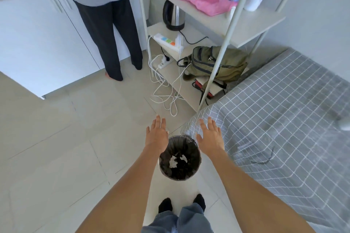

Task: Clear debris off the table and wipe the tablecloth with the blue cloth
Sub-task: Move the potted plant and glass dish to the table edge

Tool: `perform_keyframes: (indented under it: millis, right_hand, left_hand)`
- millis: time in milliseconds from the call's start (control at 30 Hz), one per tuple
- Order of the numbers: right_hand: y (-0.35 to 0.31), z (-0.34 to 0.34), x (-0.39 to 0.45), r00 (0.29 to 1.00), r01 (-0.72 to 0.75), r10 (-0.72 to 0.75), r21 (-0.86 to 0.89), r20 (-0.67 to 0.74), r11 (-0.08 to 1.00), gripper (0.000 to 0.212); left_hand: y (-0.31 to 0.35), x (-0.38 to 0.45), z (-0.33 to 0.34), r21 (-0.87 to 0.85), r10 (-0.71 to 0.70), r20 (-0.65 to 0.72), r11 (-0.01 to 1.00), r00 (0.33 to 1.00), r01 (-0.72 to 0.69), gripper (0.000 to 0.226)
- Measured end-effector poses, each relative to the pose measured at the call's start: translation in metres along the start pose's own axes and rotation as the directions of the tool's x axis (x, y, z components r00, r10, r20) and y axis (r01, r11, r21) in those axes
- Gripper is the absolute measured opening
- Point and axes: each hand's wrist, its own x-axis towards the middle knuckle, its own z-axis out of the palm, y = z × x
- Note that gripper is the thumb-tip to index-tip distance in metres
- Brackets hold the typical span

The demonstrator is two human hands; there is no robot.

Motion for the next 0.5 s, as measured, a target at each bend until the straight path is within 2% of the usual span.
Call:
perform_keyframes:
  millis: [200,500]
  right_hand:
    - [0.014,-0.044,-0.039,0.995,-0.074,0.074,0.004,-0.069,0.997,0.063]
    - [0.087,-0.092,-0.094,0.951,-0.225,0.239,0.089,-0.194,0.97,0.062]
  left_hand:
    - [0.035,-0.022,-0.033,0.077,0.127,-0.038,0.989,0.991,-0.124,0.058]
    - [0.129,-0.037,-0.06,0.188,0.341,-0.101,0.929,0.935,-0.319,0.062]
